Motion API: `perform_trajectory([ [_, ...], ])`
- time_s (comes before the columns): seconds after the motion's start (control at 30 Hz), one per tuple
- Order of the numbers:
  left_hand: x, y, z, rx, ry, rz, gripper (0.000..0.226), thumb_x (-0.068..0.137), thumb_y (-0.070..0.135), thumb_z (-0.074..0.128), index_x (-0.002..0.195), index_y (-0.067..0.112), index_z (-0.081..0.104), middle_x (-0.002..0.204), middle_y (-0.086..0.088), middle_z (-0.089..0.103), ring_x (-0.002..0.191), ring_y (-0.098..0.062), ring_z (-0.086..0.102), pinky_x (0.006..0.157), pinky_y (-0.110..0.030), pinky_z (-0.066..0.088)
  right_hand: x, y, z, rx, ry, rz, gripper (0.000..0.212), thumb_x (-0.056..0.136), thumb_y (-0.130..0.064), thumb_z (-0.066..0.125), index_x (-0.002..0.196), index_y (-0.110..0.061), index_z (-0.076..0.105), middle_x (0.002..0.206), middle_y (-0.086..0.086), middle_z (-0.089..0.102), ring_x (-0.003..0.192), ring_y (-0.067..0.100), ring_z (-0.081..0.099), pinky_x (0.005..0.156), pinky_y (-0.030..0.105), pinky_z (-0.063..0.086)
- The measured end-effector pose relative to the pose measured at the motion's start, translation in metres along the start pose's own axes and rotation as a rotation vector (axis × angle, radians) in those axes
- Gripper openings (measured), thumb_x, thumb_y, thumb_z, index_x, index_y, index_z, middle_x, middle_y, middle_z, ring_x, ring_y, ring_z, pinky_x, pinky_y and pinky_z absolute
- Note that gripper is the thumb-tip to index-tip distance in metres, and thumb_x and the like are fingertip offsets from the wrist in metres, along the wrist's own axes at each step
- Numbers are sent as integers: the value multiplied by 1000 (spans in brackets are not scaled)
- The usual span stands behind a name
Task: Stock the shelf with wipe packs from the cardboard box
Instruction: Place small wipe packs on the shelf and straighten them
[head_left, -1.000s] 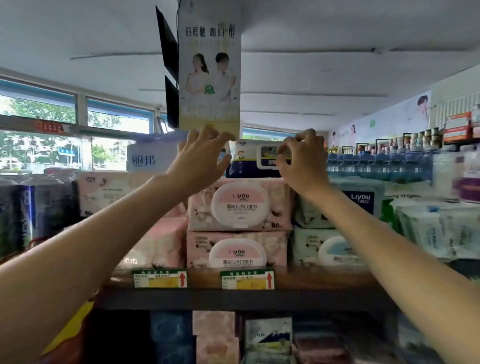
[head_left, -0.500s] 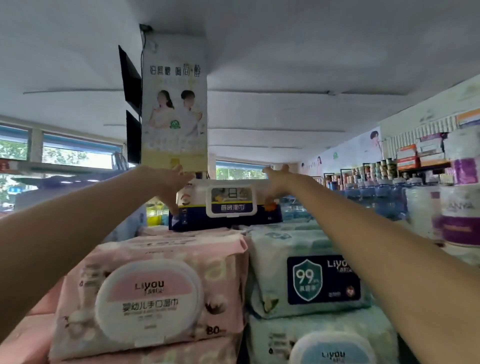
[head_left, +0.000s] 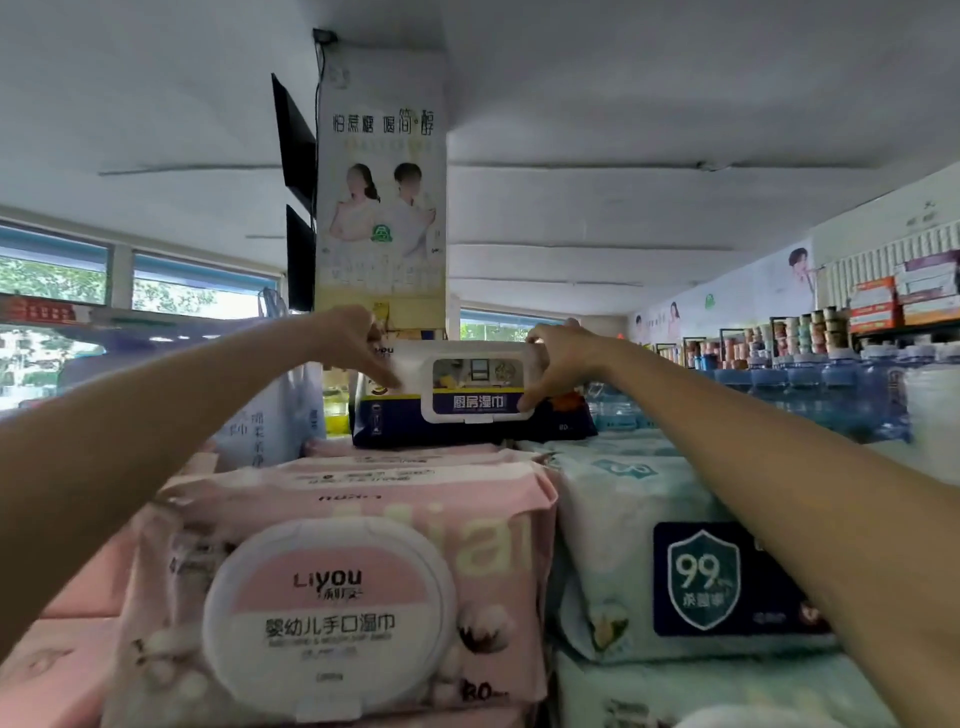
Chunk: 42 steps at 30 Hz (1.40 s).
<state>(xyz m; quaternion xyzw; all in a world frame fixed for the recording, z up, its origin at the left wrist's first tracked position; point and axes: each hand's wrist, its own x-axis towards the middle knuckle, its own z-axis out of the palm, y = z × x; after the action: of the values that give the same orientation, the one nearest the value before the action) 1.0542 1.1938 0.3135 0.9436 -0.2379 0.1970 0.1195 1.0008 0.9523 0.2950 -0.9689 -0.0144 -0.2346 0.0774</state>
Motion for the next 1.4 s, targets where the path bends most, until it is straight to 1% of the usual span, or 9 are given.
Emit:
perform_trajectory([
  [0.3, -12, -26, 1, 3, 138, -93, 37, 72, 37, 76, 77, 6, 56, 68, -5, 51, 66, -17, 46, 56, -24, 36, -7, -16, 2, 55, 92, -109, 83, 68, -29, 80, 139, -14, 38, 135, 12, 36, 121, 26, 43, 97, 30, 38],
  [0.43, -18, -16, 1, 127, 120, -116, 37, 76, 33, 73, 87, 1, 59, 79, -8, 54, 71, -19, 49, 61, -25, 40, -10, -13, 4, 103, 118, -92, 74, 70, -23, 79, 134, -12, 44, 133, 11, 42, 117, 27, 47, 88, 27, 38],
  [0.5, -20, -9, 1, 221, 110, -92, 44, 79, 28, 70, 109, -1, 56, 99, -11, 56, 90, -22, 55, 79, -31, 49, -12, -14, 3, 34, 78, -71, 70, 73, -20, 77, 133, -10, 43, 134, 13, 40, 117, 27, 47, 87, 27, 37],
  [0.6, -35, 9, 0, 275, 128, -50, 52, 84, 26, 64, 126, 2, 46, 124, -13, 52, 113, -26, 51, 101, -36, 43, -27, -21, -6, -13, 94, -42, 71, 78, -17, 71, 137, -6, 35, 138, 17, 33, 121, 29, 44, 93, 31, 40],
  [0.8, -85, 51, -14, 95, 185, 110, 51, 86, 21, 63, 125, -5, 45, 118, -18, 55, 109, -30, 52, 94, -35, 42, -94, -28, -42, -40, 252, -78, 50, 84, -19, 65, 128, -5, 47, 132, 18, 44, 115, 27, 47, 91, 27, 37],
  [0.9, -110, 77, -9, 77, 219, 232, 40, 88, 18, 59, 122, -1, 51, 123, -17, 57, 111, -30, 54, 94, -35, 43, -134, -27, -60, -37, 191, -85, 27, 85, -13, 61, 112, -8, 63, 119, 13, 60, 94, 16, 50, 78, 22, 36],
  [1.03, -147, 121, 4, -45, 287, 423, 27, 88, 15, 55, 112, 6, 61, 115, -11, 62, 105, -26, 58, 91, -36, 47, -189, -15, -74, -22, 92, -17, 18, 84, -6, 60, 98, -11, 70, 107, 10, 68, 91, 16, 58, 78, 26, 45],
  [1.2, -189, 170, 29, -161, 310, 626, 22, 88, 15, 51, 105, 9, 64, 104, -6, 62, 91, -16, 59, 84, -30, 49, -250, 9, -76, 5, -8, 50, 25, 88, 1, 51, 97, -13, 69, 105, 8, 66, 89, 17, 59, 72, 23, 49],
  [1.4, -217, 216, 80, -15, 119, 616, 31, 89, 23, 52, 116, 10, 58, 117, -11, 56, 107, -27, 53, 91, -36, 44, -312, 37, -68, 12, -113, 174, 43, 87, 10, 41, 119, -14, 60, 121, 10, 60, 97, 20, 58, 79, 30, 50],
])
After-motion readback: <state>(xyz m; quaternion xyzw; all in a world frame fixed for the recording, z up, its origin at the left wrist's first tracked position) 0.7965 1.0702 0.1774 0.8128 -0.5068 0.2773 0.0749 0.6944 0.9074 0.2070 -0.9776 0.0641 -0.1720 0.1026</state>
